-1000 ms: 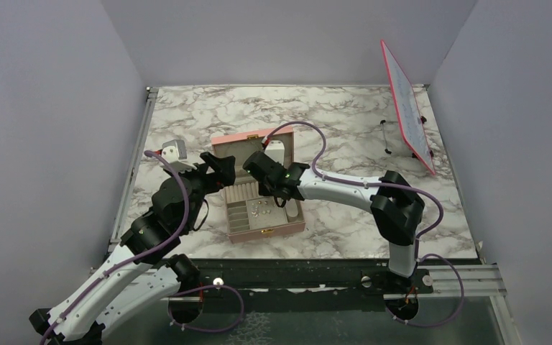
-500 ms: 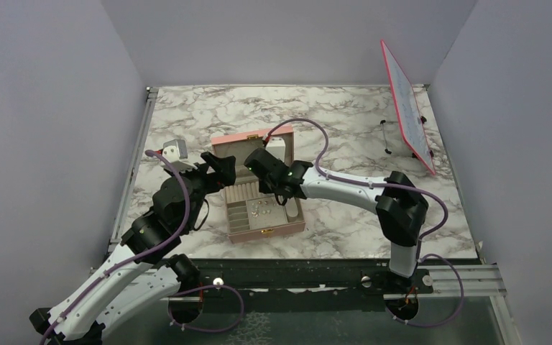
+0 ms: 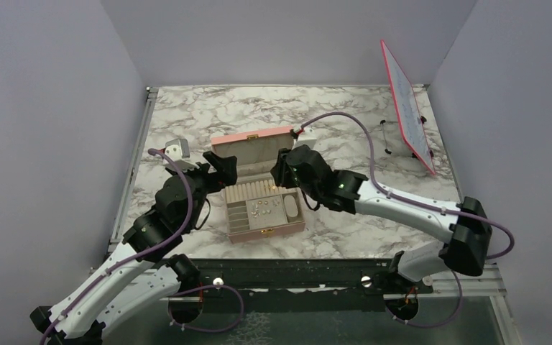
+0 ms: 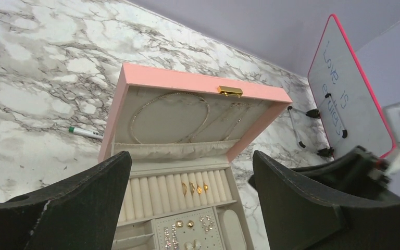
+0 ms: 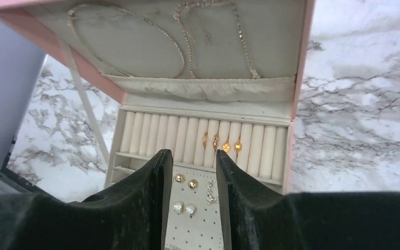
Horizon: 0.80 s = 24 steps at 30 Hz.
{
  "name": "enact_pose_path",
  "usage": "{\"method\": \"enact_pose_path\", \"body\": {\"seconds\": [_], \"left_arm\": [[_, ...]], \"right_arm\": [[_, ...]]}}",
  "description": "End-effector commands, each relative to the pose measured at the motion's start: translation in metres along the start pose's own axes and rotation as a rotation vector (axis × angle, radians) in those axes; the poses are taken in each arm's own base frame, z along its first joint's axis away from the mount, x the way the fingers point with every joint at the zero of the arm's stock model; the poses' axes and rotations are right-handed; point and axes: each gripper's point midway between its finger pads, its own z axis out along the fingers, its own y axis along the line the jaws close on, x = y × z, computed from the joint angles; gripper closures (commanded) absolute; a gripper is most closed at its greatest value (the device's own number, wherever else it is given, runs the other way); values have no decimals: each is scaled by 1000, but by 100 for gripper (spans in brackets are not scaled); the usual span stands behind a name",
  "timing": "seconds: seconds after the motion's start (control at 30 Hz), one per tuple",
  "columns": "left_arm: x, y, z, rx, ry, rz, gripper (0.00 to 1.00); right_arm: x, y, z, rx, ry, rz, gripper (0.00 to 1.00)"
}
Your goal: Organize the mixed jewelry
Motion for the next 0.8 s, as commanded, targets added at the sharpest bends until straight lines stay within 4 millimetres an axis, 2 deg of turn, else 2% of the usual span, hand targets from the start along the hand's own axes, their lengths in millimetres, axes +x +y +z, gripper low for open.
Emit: {"method": "enact_pose_path", "body": {"seconds": [0.0,0.17,0.37,0.6,0.77], "left_arm": [[-6,-7,1,11,5,3,12],[-3,-17,9,18,36,23,12],[3,-38,16,76,98,34,9],[0,-58,18,135,128,37,7],[-3,-68,19,164,140,39,6]], "right_arm": [[-47,-2,-29,-69,-172,-1,57],[-78,-29,-40,-32,-233,19,50],[-118,-52,-37,-50,-281,71,46],[-145,-53,-5,-50,-222,42,43],[-148,-47,16,-85,-152,28,43]]}}
